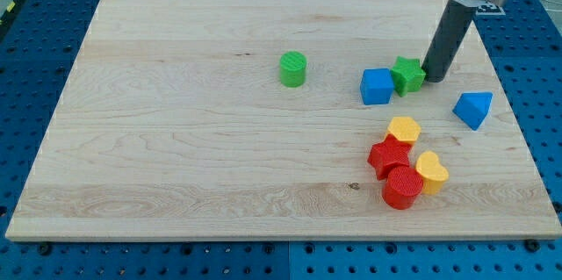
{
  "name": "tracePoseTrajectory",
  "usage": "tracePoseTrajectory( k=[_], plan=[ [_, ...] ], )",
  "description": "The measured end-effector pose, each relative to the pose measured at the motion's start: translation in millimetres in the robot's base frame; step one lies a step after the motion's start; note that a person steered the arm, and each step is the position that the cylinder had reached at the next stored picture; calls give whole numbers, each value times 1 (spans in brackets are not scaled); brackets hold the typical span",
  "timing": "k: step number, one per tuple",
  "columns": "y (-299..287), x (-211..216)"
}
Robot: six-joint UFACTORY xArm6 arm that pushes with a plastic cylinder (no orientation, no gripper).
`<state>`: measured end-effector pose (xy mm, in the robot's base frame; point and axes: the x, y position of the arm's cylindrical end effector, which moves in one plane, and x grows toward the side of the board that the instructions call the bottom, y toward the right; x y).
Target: Place the green star close to the right of the green circle
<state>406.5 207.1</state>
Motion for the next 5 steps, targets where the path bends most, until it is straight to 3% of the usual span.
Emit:
tracePoseTrajectory(
  k=[4, 5],
  plan=[
    [3, 0],
    [3, -19]
  ],
)
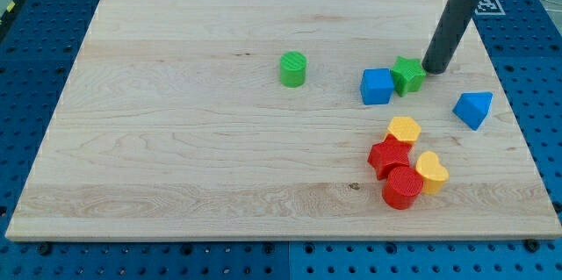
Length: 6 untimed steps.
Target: Place the green star close to the right of the green circle
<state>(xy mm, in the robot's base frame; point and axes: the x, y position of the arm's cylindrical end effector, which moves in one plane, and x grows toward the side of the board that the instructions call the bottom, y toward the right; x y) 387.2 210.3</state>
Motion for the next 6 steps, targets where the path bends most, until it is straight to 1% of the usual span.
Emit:
tracePoseTrajectory(
  k=[2, 3, 4, 5, 6],
  plan=[
    [0, -2],
    [-11, -5],
    [4, 7],
    [-3, 40],
    [-36, 41]
  ],
)
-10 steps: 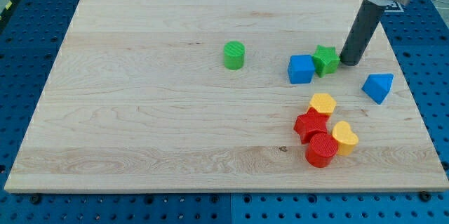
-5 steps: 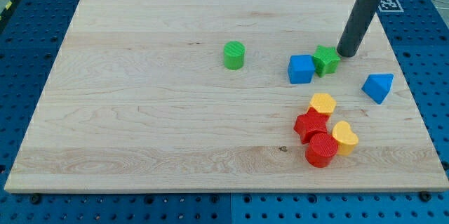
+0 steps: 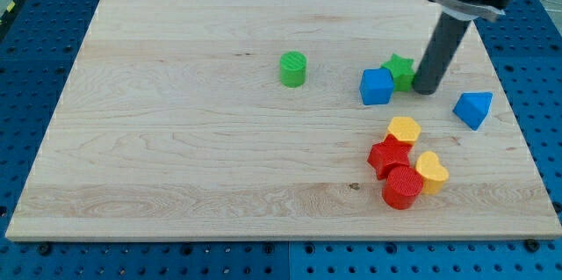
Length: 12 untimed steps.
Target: Place the green star close to the right of the green circle
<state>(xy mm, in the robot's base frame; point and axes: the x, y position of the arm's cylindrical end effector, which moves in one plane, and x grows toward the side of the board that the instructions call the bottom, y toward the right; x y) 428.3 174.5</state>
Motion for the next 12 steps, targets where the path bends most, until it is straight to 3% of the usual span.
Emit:
tracePoseTrajectory(
  k=[1, 4, 7, 12],
  plan=[
    [-35, -16],
    [-12, -22],
    [-12, -49],
    [-25, -51]
  ],
)
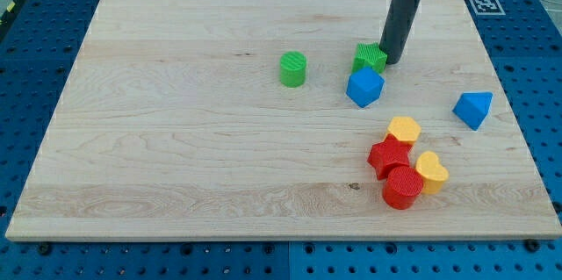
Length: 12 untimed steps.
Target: Place the green star close to the right of the green circle
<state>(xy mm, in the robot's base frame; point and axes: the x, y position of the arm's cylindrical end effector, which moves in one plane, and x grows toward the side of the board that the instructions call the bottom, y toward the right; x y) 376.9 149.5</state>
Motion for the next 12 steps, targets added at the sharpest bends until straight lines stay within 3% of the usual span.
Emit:
tracePoseTrajectory(
  k=[3, 12],
  plan=[
    [-84, -10],
    [-87, -29]
  ],
)
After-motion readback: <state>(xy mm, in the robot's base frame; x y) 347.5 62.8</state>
